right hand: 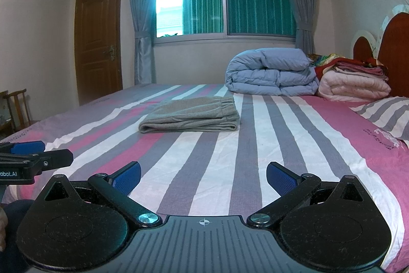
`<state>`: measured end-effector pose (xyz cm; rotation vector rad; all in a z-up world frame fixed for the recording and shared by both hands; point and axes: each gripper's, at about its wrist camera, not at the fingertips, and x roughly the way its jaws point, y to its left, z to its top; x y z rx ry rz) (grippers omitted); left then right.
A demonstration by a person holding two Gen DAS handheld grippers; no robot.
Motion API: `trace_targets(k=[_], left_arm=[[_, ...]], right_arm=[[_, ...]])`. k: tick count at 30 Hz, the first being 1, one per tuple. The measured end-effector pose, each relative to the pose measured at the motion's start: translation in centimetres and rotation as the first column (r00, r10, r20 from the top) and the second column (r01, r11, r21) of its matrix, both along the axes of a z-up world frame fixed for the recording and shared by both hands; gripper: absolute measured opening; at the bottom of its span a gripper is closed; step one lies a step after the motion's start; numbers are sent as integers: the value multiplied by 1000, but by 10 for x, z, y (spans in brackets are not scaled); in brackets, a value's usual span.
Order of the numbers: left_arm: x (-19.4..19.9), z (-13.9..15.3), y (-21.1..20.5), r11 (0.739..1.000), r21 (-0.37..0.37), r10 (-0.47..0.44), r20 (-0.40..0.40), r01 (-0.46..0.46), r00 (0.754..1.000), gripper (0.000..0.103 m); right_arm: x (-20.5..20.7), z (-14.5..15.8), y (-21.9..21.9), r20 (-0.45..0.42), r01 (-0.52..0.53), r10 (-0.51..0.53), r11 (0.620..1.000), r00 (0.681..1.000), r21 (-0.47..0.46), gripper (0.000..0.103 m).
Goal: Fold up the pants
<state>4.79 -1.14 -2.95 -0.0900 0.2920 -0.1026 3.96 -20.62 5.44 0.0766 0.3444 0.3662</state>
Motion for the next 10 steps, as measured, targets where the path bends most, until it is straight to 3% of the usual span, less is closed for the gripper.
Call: trace_targets(k=[10], left_arm=[[3, -1, 0, 1000, 7, -15, -1, 15, 1000, 97]], right_arm=[[0, 0, -1, 0, -2, 2, 1000, 1000, -2, 103]])
